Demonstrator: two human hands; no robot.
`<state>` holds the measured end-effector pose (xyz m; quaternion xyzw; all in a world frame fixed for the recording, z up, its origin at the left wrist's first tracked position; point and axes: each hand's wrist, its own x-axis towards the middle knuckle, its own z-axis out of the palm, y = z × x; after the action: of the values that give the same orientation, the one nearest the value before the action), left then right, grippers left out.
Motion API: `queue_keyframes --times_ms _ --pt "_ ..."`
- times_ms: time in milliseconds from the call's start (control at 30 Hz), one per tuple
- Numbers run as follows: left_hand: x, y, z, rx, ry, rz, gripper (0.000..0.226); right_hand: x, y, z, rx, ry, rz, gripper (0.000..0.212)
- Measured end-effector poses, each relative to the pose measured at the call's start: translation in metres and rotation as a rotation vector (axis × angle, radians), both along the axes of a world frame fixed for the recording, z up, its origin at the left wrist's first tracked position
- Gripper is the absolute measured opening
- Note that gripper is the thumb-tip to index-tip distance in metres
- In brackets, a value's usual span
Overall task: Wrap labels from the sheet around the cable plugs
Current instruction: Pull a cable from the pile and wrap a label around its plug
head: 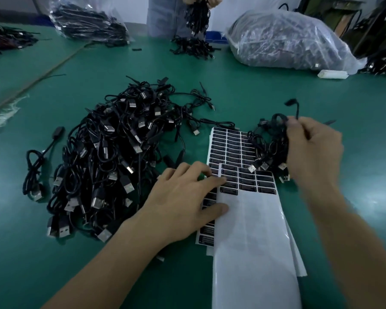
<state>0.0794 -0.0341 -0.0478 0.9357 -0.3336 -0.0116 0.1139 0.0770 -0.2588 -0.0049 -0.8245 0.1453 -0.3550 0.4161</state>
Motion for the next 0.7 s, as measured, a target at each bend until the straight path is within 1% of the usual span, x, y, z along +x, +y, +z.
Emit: queue_keyframes --times_ms 67,133,167,233,333,367,400,467,533,567,600,700 --pt "0.001 -0.001 -0.003 -0.008 -0.005 0.027 0.071 0.002 -0.014 0.009 -0.055 0.082 -0.076 0.044" --pt "0.002 -0.001 -0.006 -0.029 -0.007 0.048 0.066 0.004 -0.026 0.011 -0.067 0.184 -0.123 0.037" --pt "0.003 -0.002 -0.006 -0.040 -0.004 0.061 0.065 0.004 -0.029 0.011 -0.077 0.233 -0.144 0.033" --pt "0.003 -0.002 -0.008 -0.047 -0.007 0.081 0.067 0.003 -0.030 0.008 -0.106 0.298 -0.178 0.034" --pt "0.005 -0.002 -0.011 -0.051 -0.009 0.095 0.065 0.001 -0.027 0.000 -0.185 0.313 -0.218 0.046" --pt "0.005 -0.002 -0.012 -0.052 -0.008 0.097 0.064 0.000 -0.023 0.000 -0.220 0.284 -0.240 0.049" --pt "0.006 -0.002 -0.013 -0.051 -0.012 0.096 0.063 -0.001 -0.017 0.000 -0.251 0.221 -0.245 0.046" --pt "0.006 -0.003 -0.012 -0.046 -0.022 0.096 0.064 -0.003 0.004 0.000 -0.325 0.045 -0.166 0.030" --pt "0.006 -0.003 -0.012 -0.053 -0.012 0.107 0.066 -0.006 0.026 -0.006 -0.379 -0.053 0.019 0.015" --pt "0.005 -0.003 -0.011 -0.056 -0.011 0.109 0.064 -0.007 0.034 -0.012 -0.388 -0.032 0.112 0.014" --pt "0.005 -0.003 -0.010 -0.058 -0.017 0.108 0.061 -0.009 0.040 -0.020 -0.399 0.028 0.188 0.014" --pt "0.004 -0.005 -0.005 -0.091 -0.006 0.118 0.044 -0.011 0.048 -0.043 -0.465 0.288 0.320 0.016"
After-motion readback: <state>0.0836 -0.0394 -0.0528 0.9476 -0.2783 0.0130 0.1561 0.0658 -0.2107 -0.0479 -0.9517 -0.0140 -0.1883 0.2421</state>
